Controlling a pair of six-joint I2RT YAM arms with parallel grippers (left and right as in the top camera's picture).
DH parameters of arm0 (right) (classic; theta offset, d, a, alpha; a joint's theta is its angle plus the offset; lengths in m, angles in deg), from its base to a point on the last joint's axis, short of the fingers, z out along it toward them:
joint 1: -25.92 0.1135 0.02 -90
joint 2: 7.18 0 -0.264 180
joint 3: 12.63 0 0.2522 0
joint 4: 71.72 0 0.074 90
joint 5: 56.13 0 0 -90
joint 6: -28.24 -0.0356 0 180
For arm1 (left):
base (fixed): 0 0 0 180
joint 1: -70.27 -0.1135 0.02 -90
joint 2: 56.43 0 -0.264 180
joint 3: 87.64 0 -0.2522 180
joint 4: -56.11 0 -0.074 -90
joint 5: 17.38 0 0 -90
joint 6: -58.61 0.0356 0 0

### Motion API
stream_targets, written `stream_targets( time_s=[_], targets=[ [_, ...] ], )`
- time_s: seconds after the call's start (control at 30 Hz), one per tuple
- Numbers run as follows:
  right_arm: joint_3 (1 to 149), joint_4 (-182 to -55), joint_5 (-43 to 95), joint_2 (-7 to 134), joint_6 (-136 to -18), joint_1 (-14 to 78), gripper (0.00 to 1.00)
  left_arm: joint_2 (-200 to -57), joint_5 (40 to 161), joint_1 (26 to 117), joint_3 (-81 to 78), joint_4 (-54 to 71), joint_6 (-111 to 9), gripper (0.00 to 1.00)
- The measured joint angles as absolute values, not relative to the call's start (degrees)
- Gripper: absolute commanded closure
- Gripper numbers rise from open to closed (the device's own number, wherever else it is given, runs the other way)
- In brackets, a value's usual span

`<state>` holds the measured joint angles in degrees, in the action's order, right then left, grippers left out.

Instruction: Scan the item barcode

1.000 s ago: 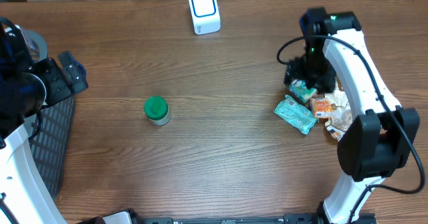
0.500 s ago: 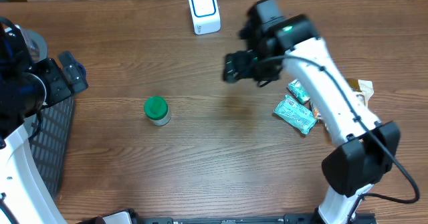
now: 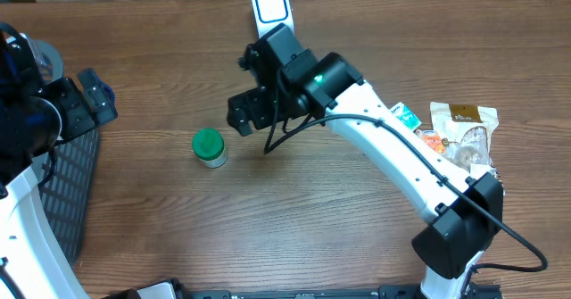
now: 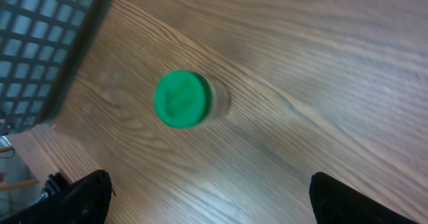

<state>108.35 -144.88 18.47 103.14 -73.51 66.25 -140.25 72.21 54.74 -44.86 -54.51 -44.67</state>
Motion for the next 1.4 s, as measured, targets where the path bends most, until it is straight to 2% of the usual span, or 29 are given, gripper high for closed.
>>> stream_targets(
  time_s=[0.27,0.67,0.87,1.4],
  targets=[
    [108.4,-138.8,20.4,105.7,-72.6,68.8,0.04,-140.2,72.2,54.7,-44.9,-54.5,-44.7,0.00],
    [108.2,-129.2,21.2,116.2,-65.1,71.8,0.04,-140.2,72.2,54.7,-44.9,-54.5,-44.7,0.00],
    [108.2,-125.4,21.2,117.2,-63.1,72.8,0.00,-140.2,72.2,54.7,-44.9,-54.5,-44.7,0.00],
    [108.2,-126.0,21.2,122.0,-60.2,76.9,0.00,-140.2,72.2,54.7,-44.9,-54.5,-44.7,0.00]
  ],
)
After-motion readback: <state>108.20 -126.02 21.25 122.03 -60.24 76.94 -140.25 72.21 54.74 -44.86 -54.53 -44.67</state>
